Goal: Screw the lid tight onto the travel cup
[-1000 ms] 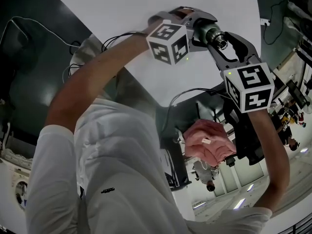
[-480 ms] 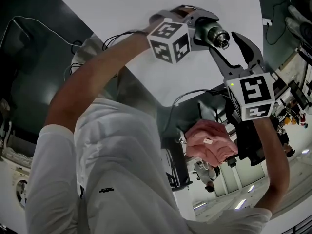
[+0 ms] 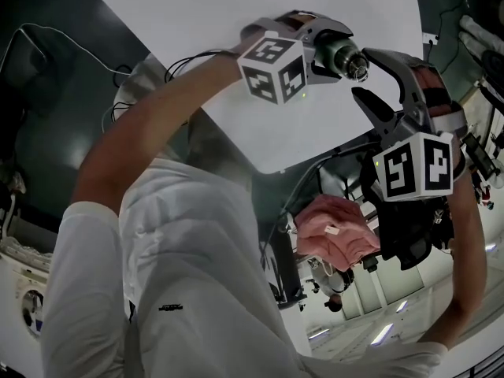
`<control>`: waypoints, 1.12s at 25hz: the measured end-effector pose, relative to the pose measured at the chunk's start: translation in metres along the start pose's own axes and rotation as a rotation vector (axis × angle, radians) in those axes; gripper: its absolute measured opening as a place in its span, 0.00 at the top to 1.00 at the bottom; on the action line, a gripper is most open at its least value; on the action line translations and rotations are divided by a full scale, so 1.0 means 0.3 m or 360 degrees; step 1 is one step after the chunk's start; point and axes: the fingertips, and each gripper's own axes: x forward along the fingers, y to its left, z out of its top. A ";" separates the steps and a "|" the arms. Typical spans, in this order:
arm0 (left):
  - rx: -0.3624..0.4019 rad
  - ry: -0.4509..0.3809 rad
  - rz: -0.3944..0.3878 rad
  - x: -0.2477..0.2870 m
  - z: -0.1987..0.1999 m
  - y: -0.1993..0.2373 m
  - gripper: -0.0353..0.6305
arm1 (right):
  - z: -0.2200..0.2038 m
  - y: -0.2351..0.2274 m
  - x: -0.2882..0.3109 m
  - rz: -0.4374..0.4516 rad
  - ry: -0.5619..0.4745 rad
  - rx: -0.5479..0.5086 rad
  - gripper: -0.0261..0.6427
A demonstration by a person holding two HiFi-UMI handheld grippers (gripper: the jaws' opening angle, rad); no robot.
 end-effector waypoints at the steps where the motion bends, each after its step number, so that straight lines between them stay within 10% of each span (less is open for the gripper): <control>1: 0.0000 -0.0001 0.0000 0.000 0.002 -0.001 0.42 | -0.004 0.011 0.005 0.0040 0.0023 -0.0112 0.57; 11: 0.0000 -0.0003 0.0002 0.000 0.005 0.000 0.42 | -0.057 0.041 0.105 0.0124 0.0134 -0.0717 0.58; 28: 0.0001 0.0011 0.0021 -0.004 -0.002 0.002 0.42 | -0.034 0.002 0.112 -0.0038 0.0076 0.0385 0.59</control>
